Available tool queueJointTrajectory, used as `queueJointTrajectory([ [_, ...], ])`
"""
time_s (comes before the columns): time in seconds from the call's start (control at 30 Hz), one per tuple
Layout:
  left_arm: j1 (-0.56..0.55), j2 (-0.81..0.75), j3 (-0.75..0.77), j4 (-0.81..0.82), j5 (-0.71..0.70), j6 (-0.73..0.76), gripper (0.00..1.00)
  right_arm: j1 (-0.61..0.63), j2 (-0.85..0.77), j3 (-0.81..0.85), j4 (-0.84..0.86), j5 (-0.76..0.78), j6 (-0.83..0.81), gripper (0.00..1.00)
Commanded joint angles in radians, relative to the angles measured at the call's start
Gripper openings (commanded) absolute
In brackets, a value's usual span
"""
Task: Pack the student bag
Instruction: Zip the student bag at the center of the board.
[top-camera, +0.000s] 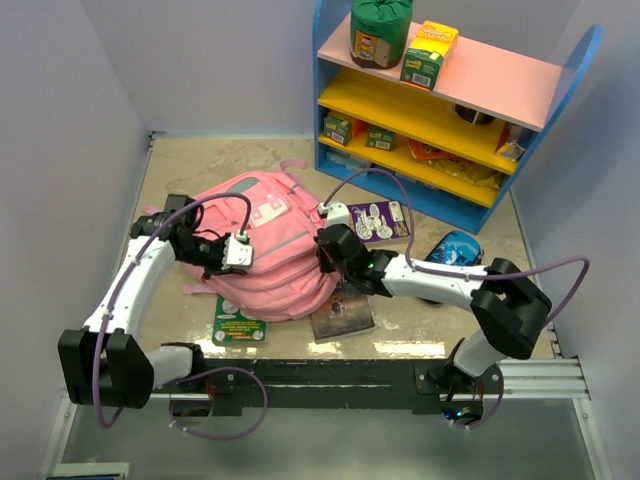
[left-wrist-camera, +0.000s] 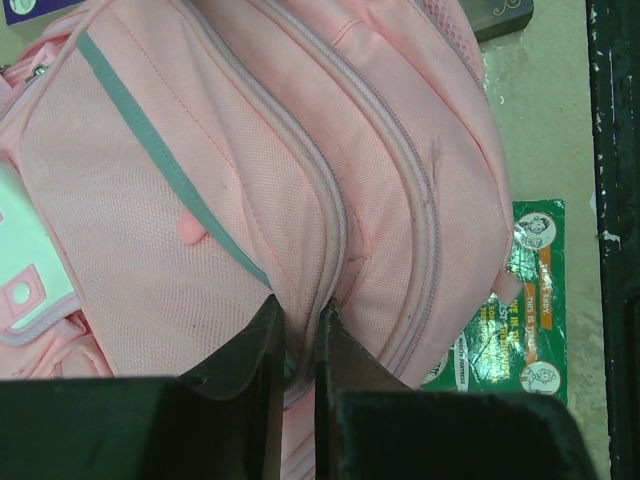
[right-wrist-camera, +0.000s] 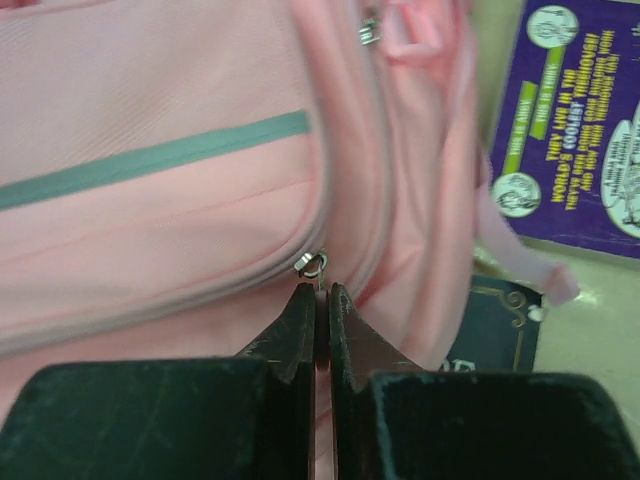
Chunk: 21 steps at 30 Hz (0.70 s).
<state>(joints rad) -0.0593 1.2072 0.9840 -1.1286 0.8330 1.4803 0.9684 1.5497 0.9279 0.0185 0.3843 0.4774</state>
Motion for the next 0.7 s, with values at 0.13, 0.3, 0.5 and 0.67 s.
queueJointTrajectory([
  [0.13,0.012,-0.032,0.008,-0.105,-0.003,0.144,0.0,-0.106,0.116,0.11,-0.043,0.339,0.016,0.0],
  [0.3,0.038,0.018,-0.001,-0.142,-0.046,0.198,0.08,-0.089,0.04,0.043,0.099,0.36,0.004,0.0],
  [0.5,0.059,-0.004,0.076,-0.051,0.096,-0.002,0.74,-0.076,-0.079,-0.156,0.319,0.111,-0.039,0.0],
  [0.67,-0.025,-0.083,0.091,0.19,0.199,-0.36,0.82,-0.076,-0.053,-0.213,0.408,0.015,0.003,0.0],
])
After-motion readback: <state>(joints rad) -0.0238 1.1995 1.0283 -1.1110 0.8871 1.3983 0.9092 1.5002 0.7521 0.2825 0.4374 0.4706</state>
